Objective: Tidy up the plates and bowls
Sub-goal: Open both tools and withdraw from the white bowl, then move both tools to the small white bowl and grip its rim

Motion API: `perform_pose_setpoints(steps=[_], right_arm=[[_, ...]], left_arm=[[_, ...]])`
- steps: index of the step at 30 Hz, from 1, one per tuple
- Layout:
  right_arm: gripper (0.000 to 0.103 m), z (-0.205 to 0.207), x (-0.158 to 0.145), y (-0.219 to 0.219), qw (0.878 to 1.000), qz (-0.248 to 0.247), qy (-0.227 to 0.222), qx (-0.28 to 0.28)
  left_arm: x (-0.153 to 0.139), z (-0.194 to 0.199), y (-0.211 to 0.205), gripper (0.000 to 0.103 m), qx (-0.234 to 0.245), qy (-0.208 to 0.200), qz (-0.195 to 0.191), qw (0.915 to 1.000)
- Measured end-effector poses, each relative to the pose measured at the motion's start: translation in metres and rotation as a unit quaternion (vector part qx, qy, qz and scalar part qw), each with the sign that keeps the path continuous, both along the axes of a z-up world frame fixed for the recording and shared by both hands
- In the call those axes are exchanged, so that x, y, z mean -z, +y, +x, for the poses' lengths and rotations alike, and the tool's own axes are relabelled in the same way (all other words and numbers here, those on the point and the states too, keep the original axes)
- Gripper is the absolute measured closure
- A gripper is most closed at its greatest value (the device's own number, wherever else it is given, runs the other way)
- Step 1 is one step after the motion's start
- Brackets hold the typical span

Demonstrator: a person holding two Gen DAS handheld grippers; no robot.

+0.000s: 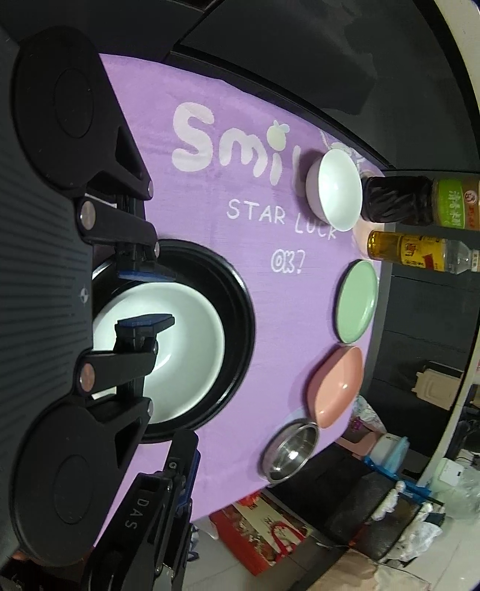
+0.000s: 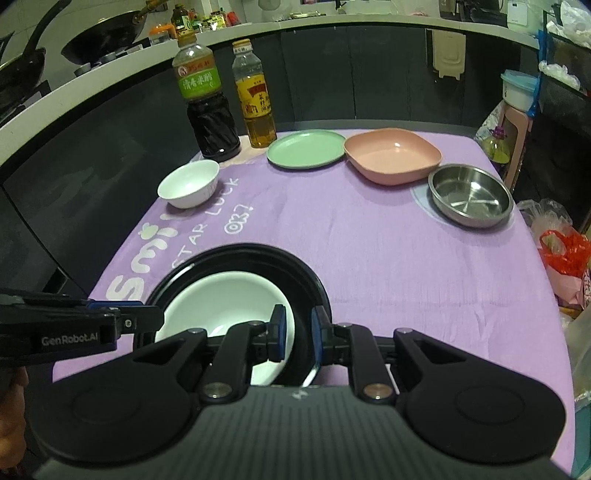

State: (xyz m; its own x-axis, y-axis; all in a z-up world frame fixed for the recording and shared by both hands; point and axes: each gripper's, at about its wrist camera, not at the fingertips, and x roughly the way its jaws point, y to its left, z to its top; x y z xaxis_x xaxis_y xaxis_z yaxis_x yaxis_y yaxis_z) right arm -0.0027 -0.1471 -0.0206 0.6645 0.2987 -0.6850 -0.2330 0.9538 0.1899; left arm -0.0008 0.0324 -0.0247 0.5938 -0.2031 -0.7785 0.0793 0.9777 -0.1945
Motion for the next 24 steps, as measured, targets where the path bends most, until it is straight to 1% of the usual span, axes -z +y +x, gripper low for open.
perform_pose_setpoints(steps=[1, 2, 4, 10, 14, 18, 21, 24], right_arm=[[0.082, 0.001, -0.001, 0.001, 1.000, 0.001, -0.002, -0.001], [0.076, 0.002, -0.003, 0.001, 1.000, 0.001, -0.004, -0.002], [0.072, 0.004, -0.005, 0.003, 1.000, -0.001, -0.008, -0.005], [0.072, 0.016, -0.006, 0.005, 1.000, 0.003, -0.005, -0.013], [0.072, 0.026, -0.006, 0.009, 1.000, 0.001, 0.000, -0.014], [0.072, 0.040, -0.008, 0.015, 1.000, 0.000, 0.004, -0.021], [0.072, 0.054, -0.010, 0.016, 1.000, 0.012, 0.013, -0.022], [0.072, 0.072, -0.013, 0.017, 0.999, 0.036, 0.027, -0.017]], left_arm=[[-0.001, 0.000, 0.002, 0.082, -0.004, -0.001, -0.002, 1.0000], [-0.001, 0.001, 0.005, 0.082, -0.010, -0.003, -0.003, 0.9999], [-0.002, 0.004, 0.011, 0.082, -0.024, -0.005, -0.005, 0.9997], [-0.006, 0.015, 0.034, 0.081, -0.059, -0.013, -0.024, 0.9979], [-0.002, 0.027, 0.047, 0.079, -0.085, -0.011, -0.020, 0.9961], [0.005, 0.042, 0.060, 0.078, -0.114, -0.014, -0.008, 0.9933], [0.011, 0.055, 0.071, 0.078, -0.135, -0.008, -0.002, 0.9909], [0.014, 0.066, 0.084, 0.078, -0.150, -0.004, -0.010, 0.9886]])
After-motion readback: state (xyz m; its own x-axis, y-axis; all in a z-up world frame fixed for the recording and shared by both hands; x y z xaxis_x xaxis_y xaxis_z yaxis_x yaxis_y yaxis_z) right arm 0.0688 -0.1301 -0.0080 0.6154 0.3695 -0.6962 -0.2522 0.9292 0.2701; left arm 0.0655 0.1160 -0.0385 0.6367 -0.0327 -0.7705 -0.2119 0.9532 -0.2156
